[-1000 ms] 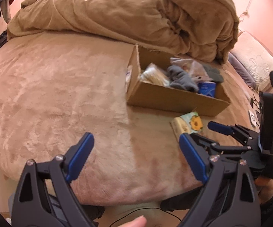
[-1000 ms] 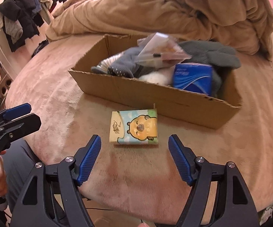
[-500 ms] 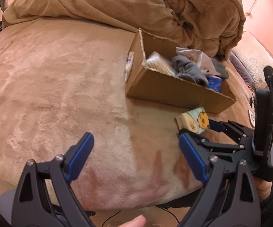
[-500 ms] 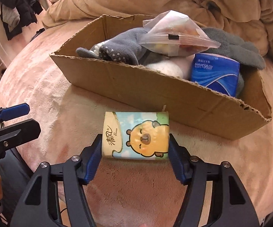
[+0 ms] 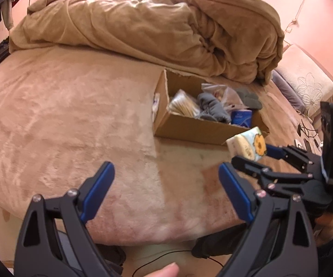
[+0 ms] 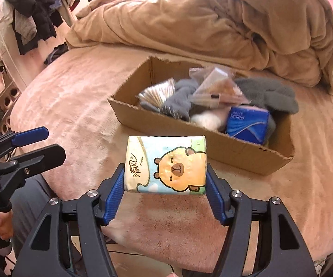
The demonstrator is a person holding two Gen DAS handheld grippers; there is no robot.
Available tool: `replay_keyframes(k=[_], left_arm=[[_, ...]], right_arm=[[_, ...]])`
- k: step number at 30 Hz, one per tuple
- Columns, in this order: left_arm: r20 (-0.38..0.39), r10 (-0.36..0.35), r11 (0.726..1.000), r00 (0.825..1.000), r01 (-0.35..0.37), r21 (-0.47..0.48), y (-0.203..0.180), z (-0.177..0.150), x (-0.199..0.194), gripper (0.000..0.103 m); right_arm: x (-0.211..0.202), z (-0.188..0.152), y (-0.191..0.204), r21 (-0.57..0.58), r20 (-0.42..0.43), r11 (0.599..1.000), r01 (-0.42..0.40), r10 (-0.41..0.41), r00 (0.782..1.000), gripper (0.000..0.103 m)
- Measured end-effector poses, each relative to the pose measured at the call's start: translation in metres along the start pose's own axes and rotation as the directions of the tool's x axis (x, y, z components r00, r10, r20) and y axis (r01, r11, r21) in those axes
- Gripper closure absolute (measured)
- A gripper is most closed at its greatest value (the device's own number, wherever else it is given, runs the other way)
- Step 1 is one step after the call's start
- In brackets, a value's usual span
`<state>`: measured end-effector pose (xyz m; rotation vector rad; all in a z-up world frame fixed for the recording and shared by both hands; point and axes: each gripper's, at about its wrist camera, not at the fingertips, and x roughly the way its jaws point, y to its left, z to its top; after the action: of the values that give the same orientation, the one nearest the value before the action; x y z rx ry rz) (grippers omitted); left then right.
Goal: Organize objects
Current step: 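Lower the yellow tissue pack into the box and open the right tool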
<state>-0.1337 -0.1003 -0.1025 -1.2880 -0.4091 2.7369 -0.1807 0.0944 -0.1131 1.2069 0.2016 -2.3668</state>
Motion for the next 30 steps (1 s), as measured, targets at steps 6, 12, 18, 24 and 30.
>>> replay_keyframes(k=[6, 12, 18, 24, 30], left_arm=[[0.041, 0.009, 1.000, 0.999, -0.009, 0.006, 0.003, 0.011, -0.017, 0.010], [0.065, 0.010, 1.000, 0.998, -0.010, 0.001, 0.011, 0.024, -0.021, 0.010], [0.084, 0.024, 0.999, 0.996, -0.022, -0.024, 0.028, 0.040, -0.010, 0.010], [0.077, 0.035, 0.999, 0.996, -0.032, -0.043, 0.047, 0.053, 0.012, 0.010], [0.051, 0.035, 0.998, 0.998, -0.032, -0.058, 0.058, 0.056, 0.033, 0.010]], right_arm=[[-0.024, 0.020, 0.003, 0.009, 0.057, 1.000, 0.010, -0.010, 0.998, 0.035], [-0.014, 0.043, 0.003, 0.026, 0.067, 0.999, 0.019, -0.020, 0.998, 0.035], [0.008, 0.061, 0.012, 0.007, 0.055, 1.000, 0.012, -0.013, 0.998, 0.035], [0.036, 0.074, 0.017, 0.007, 0.029, 1.000, 0.003, -0.003, 1.000, 0.035], [0.064, 0.082, 0.023, 0.004, 0.006, 1.000, -0.009, 0.009, 1.000, 0.035]])
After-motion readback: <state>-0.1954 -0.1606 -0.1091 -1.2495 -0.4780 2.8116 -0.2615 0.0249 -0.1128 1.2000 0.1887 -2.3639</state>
